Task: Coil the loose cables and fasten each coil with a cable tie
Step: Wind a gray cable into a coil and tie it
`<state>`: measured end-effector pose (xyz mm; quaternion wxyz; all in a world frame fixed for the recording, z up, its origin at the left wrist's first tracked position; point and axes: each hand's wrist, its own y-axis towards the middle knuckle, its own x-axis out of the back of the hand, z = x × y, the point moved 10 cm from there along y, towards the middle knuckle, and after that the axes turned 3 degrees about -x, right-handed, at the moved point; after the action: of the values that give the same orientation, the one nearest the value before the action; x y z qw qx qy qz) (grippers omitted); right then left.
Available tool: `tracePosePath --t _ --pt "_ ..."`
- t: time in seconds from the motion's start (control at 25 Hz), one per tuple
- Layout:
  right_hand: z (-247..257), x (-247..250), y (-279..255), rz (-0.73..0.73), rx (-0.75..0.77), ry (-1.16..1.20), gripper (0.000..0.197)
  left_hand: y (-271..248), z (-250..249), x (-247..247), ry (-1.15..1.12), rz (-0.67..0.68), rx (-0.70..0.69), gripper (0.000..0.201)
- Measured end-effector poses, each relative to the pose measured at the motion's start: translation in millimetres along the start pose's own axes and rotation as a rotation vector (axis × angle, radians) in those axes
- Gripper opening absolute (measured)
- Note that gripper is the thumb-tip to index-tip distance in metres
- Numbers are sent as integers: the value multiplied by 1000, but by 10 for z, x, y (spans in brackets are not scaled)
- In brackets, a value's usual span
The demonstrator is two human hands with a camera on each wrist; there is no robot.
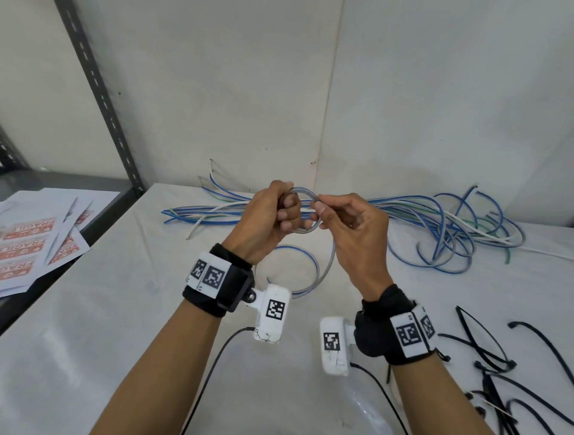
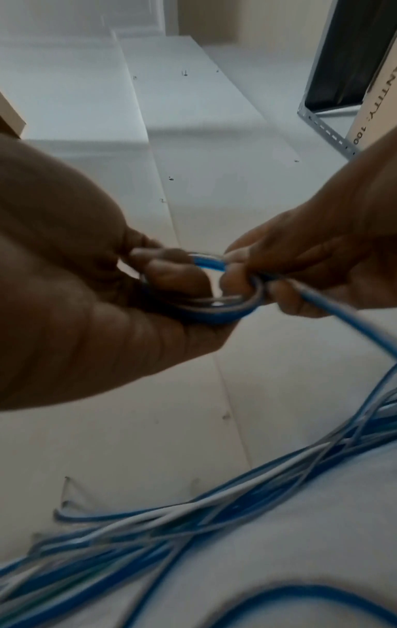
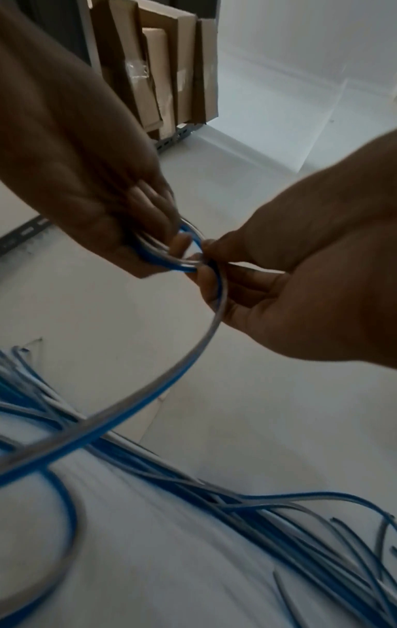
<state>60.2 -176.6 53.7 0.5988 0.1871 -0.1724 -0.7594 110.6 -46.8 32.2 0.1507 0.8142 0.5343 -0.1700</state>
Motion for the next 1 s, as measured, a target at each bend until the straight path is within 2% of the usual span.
tracePosePath --t 0.12,0.28,0.44,0.52,0.68,0.76,0.88,1.0 --pt "11 -3 38 97 -11 -49 14 -57 -24 17 135 39 67 41" --pt "17 -61 24 145 25 -177 18 -82 -39 61 425 80 42 44" --pt "13 -132 6 322 8 -359 22 -85 136 50 594 86 90 43" --pt "19 -94 16 322 -23 -343 16 -67 161 -3 478 55 62 43" --pt "-7 69 35 67 -61 -148 12 -10 40 119 73 -142 -13 44" --pt "-40 2 -18 8 -62 -77 10 -10 -21 173 -67 -207 -54 42" --pt "-84 -101 -93 -30 -78 9 17 -27 -50 137 -157 -228 -97 42" --pt "-32 -34 -78 -71 -48 25 15 -29 -44 76 -162 -185 -89 43"
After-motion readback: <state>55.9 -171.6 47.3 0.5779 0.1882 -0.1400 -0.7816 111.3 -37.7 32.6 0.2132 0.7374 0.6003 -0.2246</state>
